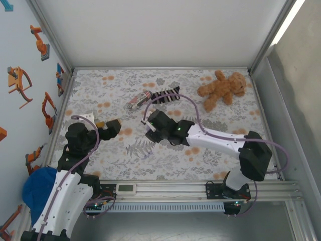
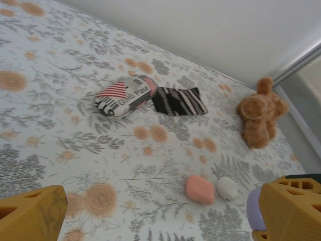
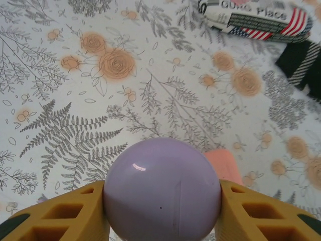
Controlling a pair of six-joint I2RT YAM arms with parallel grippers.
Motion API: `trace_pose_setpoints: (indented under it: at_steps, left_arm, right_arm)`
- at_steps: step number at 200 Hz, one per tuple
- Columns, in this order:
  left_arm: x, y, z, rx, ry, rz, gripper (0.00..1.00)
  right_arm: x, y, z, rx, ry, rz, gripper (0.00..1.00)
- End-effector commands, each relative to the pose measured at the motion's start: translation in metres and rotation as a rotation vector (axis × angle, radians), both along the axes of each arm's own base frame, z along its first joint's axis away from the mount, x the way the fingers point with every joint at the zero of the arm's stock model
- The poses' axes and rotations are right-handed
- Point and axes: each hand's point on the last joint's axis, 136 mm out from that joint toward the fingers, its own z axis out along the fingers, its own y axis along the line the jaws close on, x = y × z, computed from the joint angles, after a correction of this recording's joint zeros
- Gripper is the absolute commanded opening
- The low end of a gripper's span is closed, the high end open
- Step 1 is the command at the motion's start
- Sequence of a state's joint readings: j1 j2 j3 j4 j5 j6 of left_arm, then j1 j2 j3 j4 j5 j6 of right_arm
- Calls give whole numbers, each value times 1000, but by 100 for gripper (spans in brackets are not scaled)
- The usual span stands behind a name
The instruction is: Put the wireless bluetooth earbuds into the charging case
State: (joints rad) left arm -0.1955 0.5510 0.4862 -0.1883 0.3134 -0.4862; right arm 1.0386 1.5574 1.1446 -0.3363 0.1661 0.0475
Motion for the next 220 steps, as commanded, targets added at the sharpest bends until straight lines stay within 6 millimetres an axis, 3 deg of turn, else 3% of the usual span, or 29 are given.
trace_pose_setpoints:
  at_steps: [1, 54, 125, 220]
  left_arm:
    - [-6, -25, 34, -102, -45, -143, 98]
    - [-15, -59, 49, -195, -45, -352, 93]
    - [-47, -115, 68, -203, -74, -645, 92]
    - [-59, -162, 54, -179, -1, -831, 86]
  right_arm:
    - [7, -9, 28, 33, -126, 62, 48]
    - [-6, -26, 59, 61, -254, 197, 48]
    - [-27, -35, 85, 32, -351, 371, 48]
    - [-24, -42, 95, -26, -410, 387, 47]
